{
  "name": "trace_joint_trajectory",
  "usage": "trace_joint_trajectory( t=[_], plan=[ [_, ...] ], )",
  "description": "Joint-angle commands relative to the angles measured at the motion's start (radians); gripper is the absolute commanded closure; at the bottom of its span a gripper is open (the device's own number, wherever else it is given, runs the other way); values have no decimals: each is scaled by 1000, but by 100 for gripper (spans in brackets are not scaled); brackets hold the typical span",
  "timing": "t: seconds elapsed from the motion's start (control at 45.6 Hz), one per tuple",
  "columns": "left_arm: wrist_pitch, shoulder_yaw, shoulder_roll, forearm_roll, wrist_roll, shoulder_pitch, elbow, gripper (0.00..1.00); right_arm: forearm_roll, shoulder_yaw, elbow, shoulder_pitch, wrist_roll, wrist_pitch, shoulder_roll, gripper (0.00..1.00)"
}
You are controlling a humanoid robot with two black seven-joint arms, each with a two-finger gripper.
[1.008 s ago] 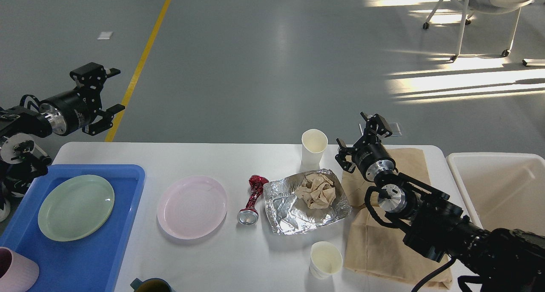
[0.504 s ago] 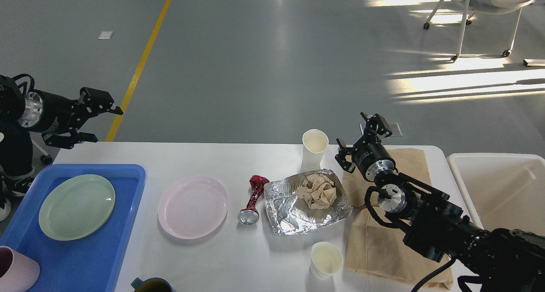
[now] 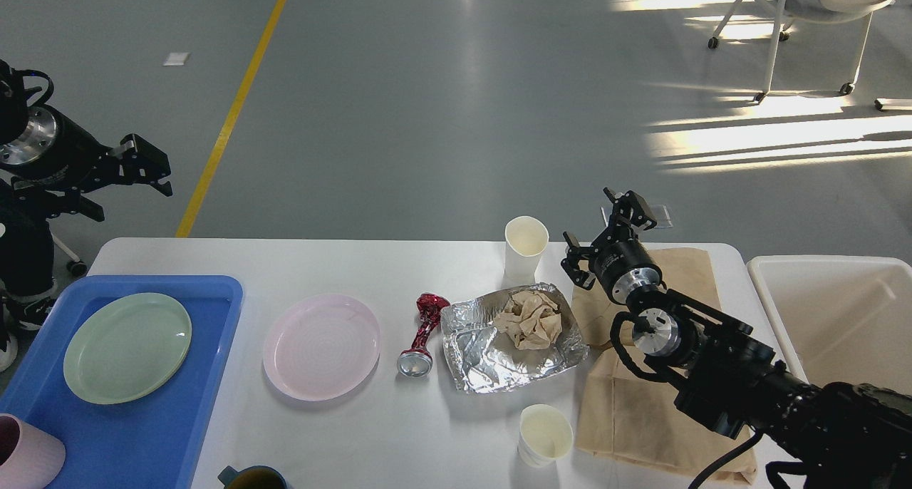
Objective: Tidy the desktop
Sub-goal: 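Raise the left gripper up and away from the blue tray, then lower the left gripper toward the dark cup beside the blue tray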
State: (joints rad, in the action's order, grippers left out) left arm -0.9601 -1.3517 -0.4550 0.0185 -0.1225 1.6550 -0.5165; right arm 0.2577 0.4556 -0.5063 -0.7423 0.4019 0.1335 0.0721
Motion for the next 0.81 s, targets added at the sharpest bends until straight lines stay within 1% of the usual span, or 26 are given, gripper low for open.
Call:
trace_joint_trajectory(
  t=[0.0,0.175,0.504,0.613,0.789],
  plan=[
    [0,-14,47,-2,1,20,-100,4,0,0,0,0,0,0,0,0],
    [0,-47,114,-3,3,16,-177,4,0,0,0,0,0,0,0,0],
    [0,-58,128,-28,7,66,-437,4,0,0,0,1,0,0,0,0],
    [0,-60,179,-71,7,100,-542,4,0,0,0,1,0,0,0,0],
    [0,-61,222,-78,7,123,-639,4,0,0,0,0,0,0,0,0]
  ],
)
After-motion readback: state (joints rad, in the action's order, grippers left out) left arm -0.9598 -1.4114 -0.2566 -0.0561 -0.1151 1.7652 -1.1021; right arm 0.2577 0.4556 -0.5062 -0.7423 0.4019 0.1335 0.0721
